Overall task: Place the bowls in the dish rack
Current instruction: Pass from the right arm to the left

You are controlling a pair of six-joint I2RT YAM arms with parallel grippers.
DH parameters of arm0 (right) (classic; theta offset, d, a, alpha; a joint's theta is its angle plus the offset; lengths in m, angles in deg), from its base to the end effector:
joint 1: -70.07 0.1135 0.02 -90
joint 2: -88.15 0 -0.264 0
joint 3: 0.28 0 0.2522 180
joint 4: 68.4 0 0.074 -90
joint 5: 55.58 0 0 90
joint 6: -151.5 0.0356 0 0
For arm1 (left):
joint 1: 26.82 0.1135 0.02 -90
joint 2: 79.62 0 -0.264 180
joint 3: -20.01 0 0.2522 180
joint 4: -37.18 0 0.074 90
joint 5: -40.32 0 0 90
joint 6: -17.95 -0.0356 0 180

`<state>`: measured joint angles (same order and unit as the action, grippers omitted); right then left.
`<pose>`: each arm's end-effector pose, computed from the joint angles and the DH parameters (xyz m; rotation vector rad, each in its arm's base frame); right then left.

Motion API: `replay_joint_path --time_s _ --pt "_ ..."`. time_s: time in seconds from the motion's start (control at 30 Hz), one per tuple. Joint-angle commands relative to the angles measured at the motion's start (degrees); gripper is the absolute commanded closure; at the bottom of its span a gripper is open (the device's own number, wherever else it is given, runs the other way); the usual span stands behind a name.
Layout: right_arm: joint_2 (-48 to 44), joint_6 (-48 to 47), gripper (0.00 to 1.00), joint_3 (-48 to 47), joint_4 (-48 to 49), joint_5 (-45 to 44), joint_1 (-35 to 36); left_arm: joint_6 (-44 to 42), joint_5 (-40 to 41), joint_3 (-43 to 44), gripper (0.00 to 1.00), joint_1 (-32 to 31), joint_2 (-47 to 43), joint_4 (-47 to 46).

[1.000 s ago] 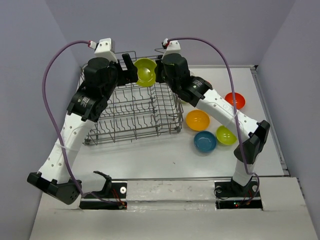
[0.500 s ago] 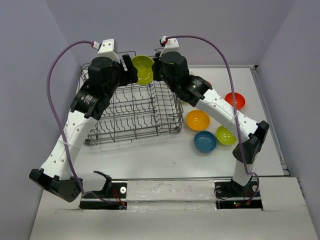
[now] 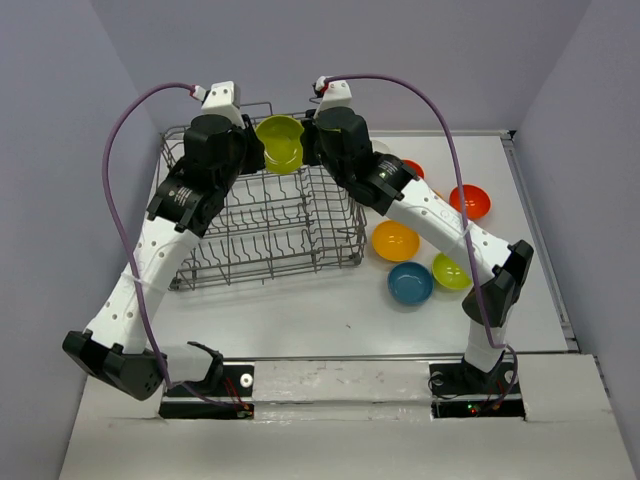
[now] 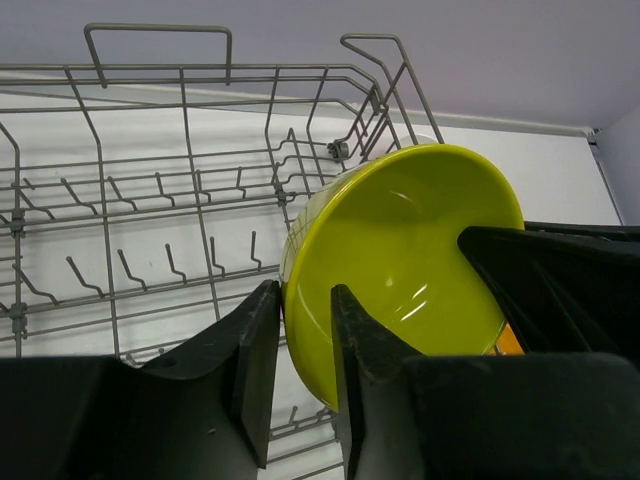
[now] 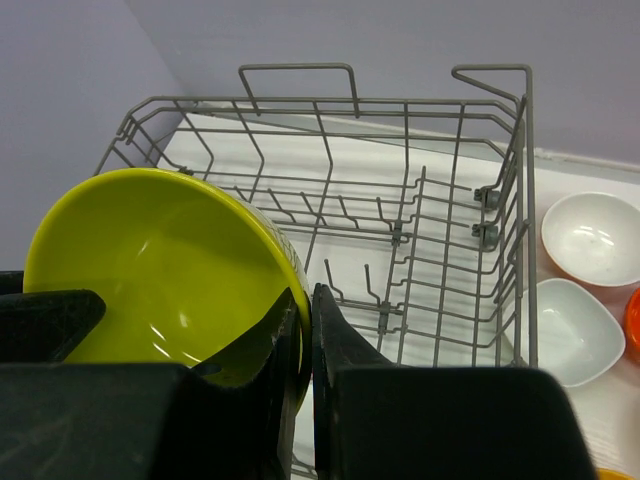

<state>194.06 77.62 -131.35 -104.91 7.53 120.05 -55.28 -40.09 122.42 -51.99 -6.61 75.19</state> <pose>0.2852 0.3146 0.4538 -0.1800 1.7574 0.4272 0.2473 -0.1097 0.4735 0.0022 1.7352 -0.3971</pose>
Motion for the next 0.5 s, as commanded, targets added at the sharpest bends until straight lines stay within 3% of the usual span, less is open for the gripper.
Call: replay_joint_path --time_s 0.0,0.2,0.33,0.47 --pt "-0.09 -1.26 0.99 -3.27 3.41 -1.23 0.56 -0.25 -0.80 -0.57 0.68 -0.32 -0.15 -1.93" --pt "0.62 -2.76 0.99 -3.97 3.32 -2.64 1.09 -0.60 -0.36 -0.93 0.81 -0.32 -0.15 -1.84" --pt "0.70 -2.76 0.99 -3.71 3.41 -1.67 1.09 -0.52 -0.10 -1.28 1.00 -0.32 0.11 -2.01" --pt "0.53 -2.76 0.99 -3.18 3.58 -1.14 1.09 -0.78 0.08 -1.80 1.00 -0.32 -0.06 -2.28"
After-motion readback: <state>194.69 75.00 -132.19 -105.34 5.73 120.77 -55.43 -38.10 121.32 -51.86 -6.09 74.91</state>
